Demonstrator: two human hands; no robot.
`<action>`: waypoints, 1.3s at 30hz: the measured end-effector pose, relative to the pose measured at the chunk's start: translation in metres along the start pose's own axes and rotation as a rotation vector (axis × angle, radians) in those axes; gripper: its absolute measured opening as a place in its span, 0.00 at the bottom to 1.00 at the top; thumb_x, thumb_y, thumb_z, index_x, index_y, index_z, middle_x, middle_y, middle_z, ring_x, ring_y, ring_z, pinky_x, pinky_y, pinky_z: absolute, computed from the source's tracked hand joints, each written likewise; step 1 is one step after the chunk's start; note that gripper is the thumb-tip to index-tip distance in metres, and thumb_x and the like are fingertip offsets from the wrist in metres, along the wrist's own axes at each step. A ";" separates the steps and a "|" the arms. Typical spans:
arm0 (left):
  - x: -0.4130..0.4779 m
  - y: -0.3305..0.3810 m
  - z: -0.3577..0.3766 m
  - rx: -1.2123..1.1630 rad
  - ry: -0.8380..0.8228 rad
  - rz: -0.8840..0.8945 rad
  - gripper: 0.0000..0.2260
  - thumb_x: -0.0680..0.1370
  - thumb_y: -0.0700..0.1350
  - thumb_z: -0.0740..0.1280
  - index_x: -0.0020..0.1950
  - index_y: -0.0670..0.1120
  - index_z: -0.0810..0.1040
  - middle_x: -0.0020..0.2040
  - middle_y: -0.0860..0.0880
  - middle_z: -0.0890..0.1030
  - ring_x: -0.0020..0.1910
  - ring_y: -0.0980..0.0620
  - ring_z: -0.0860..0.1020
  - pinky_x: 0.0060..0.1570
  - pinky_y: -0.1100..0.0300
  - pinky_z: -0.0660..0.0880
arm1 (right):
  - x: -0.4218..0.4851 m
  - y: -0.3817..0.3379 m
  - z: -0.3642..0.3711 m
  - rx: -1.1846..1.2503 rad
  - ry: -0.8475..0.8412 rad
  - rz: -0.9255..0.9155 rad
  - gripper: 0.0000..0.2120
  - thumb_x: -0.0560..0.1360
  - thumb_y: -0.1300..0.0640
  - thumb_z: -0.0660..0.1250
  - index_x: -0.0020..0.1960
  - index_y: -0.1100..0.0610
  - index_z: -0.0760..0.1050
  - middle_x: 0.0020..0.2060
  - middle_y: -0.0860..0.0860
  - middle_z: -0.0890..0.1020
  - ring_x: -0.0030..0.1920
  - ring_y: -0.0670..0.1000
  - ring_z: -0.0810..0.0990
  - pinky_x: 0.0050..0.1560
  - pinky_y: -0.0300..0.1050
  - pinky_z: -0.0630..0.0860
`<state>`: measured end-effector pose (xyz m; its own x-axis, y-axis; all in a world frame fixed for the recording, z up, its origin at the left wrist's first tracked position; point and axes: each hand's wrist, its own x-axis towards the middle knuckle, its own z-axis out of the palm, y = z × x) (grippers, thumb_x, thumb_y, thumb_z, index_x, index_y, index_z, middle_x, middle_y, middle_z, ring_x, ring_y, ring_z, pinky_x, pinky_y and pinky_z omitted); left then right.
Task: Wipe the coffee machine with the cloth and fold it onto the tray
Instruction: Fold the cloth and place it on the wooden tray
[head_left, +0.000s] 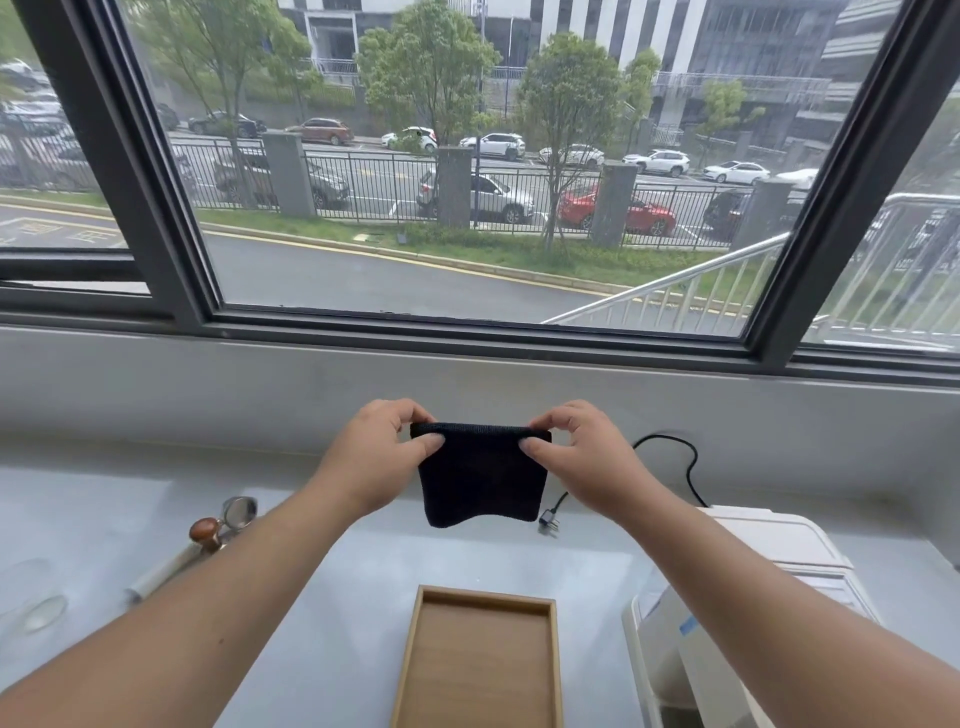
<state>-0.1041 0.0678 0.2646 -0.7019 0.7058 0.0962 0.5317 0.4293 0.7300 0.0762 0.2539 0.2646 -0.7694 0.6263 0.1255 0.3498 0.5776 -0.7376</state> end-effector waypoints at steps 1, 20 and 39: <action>0.000 -0.001 0.003 -0.089 -0.031 -0.029 0.03 0.81 0.51 0.71 0.48 0.56 0.80 0.49 0.55 0.82 0.49 0.54 0.78 0.48 0.55 0.73 | -0.001 0.003 0.001 0.076 -0.021 0.025 0.05 0.78 0.47 0.72 0.44 0.40 0.80 0.48 0.40 0.82 0.51 0.40 0.78 0.52 0.42 0.71; -0.019 -0.029 0.070 -0.804 -0.207 -0.459 0.10 0.83 0.49 0.69 0.63 0.50 0.77 0.58 0.42 0.84 0.44 0.47 0.84 0.41 0.47 0.81 | -0.052 0.055 0.070 1.073 -0.410 0.514 0.15 0.83 0.62 0.64 0.68 0.57 0.76 0.61 0.59 0.85 0.61 0.60 0.85 0.55 0.57 0.83; -0.080 -0.140 0.152 -0.218 -0.303 -0.443 0.28 0.76 0.43 0.73 0.72 0.63 0.69 0.45 0.54 0.82 0.44 0.55 0.85 0.44 0.52 0.86 | -0.096 0.142 0.149 0.578 -0.295 0.734 0.13 0.78 0.64 0.65 0.56 0.52 0.82 0.52 0.55 0.86 0.50 0.59 0.87 0.43 0.65 0.86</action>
<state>-0.0507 0.0373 0.0517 -0.6509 0.6290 -0.4250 0.0857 0.6172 0.7821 0.1201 0.1978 0.0495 -0.5951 0.5261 -0.6075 0.5399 -0.2983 -0.7871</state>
